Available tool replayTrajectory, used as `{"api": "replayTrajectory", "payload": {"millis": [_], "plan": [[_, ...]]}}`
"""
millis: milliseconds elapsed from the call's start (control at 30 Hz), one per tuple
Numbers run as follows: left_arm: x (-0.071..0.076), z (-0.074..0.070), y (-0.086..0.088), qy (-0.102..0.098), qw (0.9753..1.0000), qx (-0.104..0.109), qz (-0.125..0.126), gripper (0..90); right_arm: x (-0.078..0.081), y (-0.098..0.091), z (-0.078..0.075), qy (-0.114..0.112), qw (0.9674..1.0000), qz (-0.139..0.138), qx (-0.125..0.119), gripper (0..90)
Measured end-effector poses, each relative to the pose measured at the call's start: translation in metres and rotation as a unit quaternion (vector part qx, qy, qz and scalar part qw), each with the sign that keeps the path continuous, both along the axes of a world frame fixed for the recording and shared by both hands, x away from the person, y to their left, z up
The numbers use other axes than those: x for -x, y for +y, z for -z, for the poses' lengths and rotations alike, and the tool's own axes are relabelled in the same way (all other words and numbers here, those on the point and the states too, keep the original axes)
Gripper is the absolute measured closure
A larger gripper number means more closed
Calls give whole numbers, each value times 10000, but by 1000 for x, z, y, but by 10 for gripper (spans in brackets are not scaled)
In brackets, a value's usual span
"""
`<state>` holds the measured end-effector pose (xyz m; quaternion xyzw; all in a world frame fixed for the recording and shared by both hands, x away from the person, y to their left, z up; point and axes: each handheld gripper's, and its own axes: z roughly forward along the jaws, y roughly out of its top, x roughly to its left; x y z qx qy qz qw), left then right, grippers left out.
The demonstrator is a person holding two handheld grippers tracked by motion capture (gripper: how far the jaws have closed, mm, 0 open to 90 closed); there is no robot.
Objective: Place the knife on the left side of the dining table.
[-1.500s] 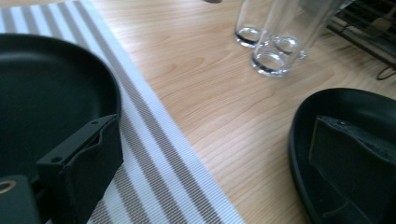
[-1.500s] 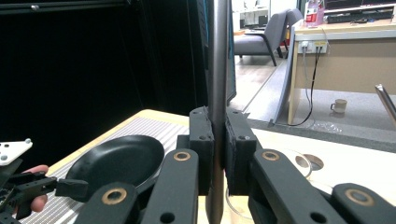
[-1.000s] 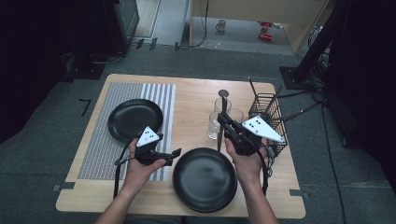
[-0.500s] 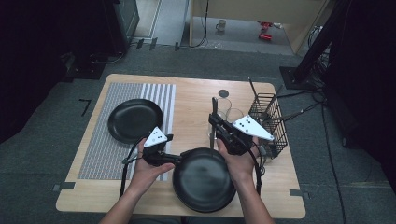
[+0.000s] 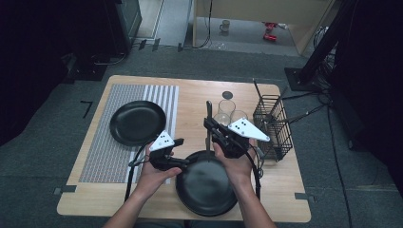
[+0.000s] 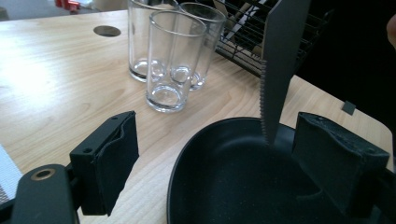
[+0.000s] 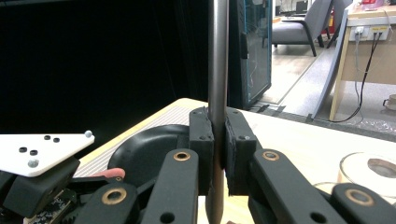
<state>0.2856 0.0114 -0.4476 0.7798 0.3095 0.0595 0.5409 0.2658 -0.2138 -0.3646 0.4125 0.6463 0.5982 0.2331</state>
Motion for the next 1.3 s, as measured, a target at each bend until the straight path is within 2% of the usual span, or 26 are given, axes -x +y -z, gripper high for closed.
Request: {"api": "replayTrajectory", "payload": {"millis": [167,367,633,833,1000,1033,1167,1300], "plan": [[3,0,-5,-10,9997,30,227,172,0,5,-1,-1,9999,-98,47,844],[4,3,-11,60,9991,88,413,305,-1,11,2,37,9997,-230,8,844],[5,7,-19,202,9970,157,724,401,-1,16,6,99,9994,-332,-30,844],[1,12,-23,353,9966,216,707,446,0,17,6,171,9988,-421,-176,844],[-3,15,-22,590,9938,427,835,561,1,16,5,172,9982,-523,-232,844],[-3,16,-21,611,9940,417,811,594,2,16,4,173,9981,-539,-261,845],[-2,16,-20,568,9941,472,793,728,1,14,5,223,9976,-556,-341,844],[-1,16,-18,482,9957,395,680,757,0,12,7,250,9972,-565,-411,844]]}}
